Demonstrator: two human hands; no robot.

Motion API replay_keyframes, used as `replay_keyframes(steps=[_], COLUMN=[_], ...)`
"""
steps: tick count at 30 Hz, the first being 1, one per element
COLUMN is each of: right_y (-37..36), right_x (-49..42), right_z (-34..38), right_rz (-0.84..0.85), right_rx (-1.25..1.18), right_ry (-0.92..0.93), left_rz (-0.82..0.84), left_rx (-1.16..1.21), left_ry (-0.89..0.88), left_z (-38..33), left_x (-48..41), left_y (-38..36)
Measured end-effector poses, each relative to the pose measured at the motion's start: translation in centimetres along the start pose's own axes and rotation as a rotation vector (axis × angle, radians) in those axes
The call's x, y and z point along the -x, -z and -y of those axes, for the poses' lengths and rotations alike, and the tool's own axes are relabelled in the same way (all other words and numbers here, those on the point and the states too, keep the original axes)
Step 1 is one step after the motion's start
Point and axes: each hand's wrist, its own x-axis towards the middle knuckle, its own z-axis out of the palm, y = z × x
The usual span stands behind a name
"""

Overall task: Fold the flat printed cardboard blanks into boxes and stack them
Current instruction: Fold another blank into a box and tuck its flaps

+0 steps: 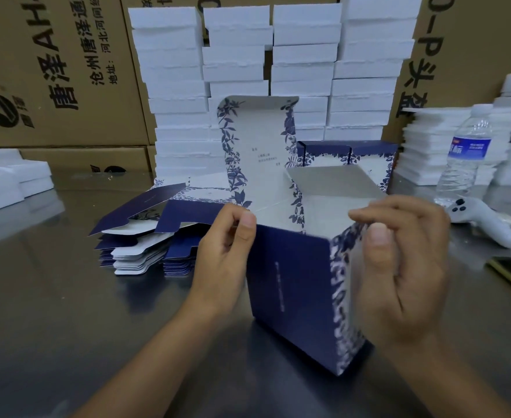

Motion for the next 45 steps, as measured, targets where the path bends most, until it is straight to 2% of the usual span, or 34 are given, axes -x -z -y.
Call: replay_keyframes(steps=[4, 8, 13, 16, 18, 22, 26, 30, 36, 41, 45], right_y=[0.2, -0.1, 0.1, 0.0, 0.0, 0.4, 0.7, 0.9, 1.2, 1.6, 1.9], right_x=[-0.4, -0.4, -0.8, -0.6, -0.6, -1.3, -2.3, -2.3, -2.8, -3.4, -3.3], right_z=[-0.3, -0.4, -0.2, 0.0, 0.2, 0.4, 0.2, -0.2, -0.5, -1.2, -1.3], right_rz=[-0.089, -0.070, 0.147, 0.248, 0.311, 0.349, 0.507, 0.553, 0.618, 0.669, 0.684], right_rx=[-0.026, -0.248, -0.336, -0.510, -0.594, -0.530, -0.387, -0.332, -0.326, -0.533, -0.490], right_ry=[-0.099, -0.476, -0.829, -1.096, -1.182, -1.102, -0.873, -0.811, -0.880, -1.155, -1.096], left_rz=[-0.040, -0.026, -0.106, -0.172, -0.199, -0.216, -0.112, -0.064, -0.033, 0.026, 0.047], left_rx=[0.084, 0.135, 0.195, 0.254, 0.282, 0.317, 0.405, 0.403, 0.371, 0.298, 0.285], left_ry=[0.059, 0.106, 0.163, 0.219, 0.252, 0.283, 0.302, 0.274, 0.270, 0.268, 0.270], left_z=[-0.4, -0.5, -0.4, -0.5, -0.5, -0.5, -0.8, -0.8, -0.7, -0.8, -0.7], left_x=[-0.2, -0.2, -0.3, -0.7, -0.9, -1.0, -0.7, -0.6, -0.7, -0.8, -0.6], left_y=[0.1, 0.2, 0.1, 0.4, 0.6, 0.6, 0.4, 0.3, 0.3, 0.3, 0.2])
